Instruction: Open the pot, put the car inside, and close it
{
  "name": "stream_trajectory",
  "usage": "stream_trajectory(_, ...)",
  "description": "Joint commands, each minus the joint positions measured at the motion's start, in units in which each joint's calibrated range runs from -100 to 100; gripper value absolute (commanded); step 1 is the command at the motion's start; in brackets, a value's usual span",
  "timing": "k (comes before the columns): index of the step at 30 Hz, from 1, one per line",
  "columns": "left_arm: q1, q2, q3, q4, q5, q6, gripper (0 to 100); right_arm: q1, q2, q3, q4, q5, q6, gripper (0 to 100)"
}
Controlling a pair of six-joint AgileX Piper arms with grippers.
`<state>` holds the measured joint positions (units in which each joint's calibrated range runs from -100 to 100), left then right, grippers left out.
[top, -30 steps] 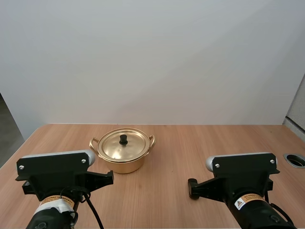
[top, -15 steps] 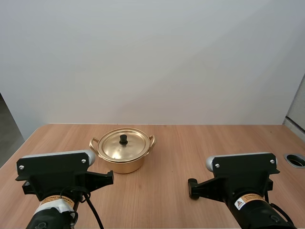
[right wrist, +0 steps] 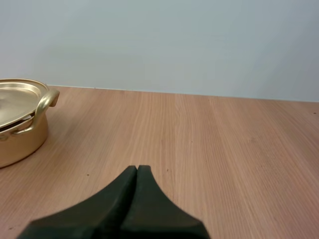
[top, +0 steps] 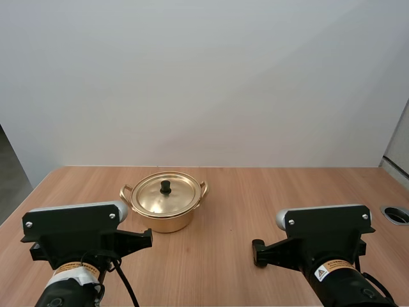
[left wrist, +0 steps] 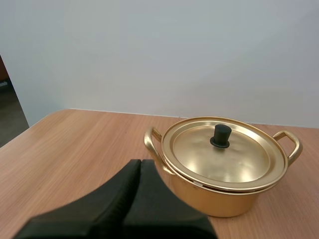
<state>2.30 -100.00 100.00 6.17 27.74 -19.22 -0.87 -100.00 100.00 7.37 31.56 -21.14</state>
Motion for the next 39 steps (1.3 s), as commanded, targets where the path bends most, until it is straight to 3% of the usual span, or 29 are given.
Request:
stream_trajectory(1, 0.01, 0.0, 0.0, 0.0, 0.0, 0.0, 0, 0.0, 0.0, 0.0, 0.0, 0.0, 0.0, 0)
stream_trajectory(12, 0.01, 0.0, 0.0, 0.0, 0.0, 0.0, 0, 0.0, 0.0, 0.0, -0.4, -0.2, 0.0, 0)
stream_trajectory(15, 0.01, 0.0, 0.0, 1.8, -0.4, 0.4, 0, 0.0, 0.0, 0.0, -6.5, -1.9, -0.5, 0)
stream_trajectory(21, 0.01, 0.0, -4.8, 5.2, -2.8, 4.4, 0, 0.0, 0.0, 0.0, -27.3, -17.3, -0.5, 0)
stream_trajectory(23, 0.01, 0.0, -8.5, 5.4, -4.1, 4.5, 0, 0.0, 0.0, 0.0, -29.8, -20.1, -0.5, 0)
stream_trajectory(29, 0.10, 0.0, -19.0, 4.9, 12.1, 5.6, 0, 0.0, 0.0, -10.4, -28.9, -15.0, -0.1, 0)
stream_trajectory(34, 0.88, 0.0, -22.4, -0.3, 19.8, 6.2, 0, 0.0, 0.0, -24.3, -21.7, 7.4, -0.6, 0)
stream_trajectory(36, 0.88, 0.0, -23.7, -4.1, 18.8, 13.4, 0, 0.0, 0.0, -27.7, -15.1, 14.3, -3.8, 0)
stream_trajectory(39, 0.88, 1.0, -25.8, -18.6, 24.7, 30.8, 0, 0.0, 0.9, -29.2, -1.1, 22.9, -13.4, 0)
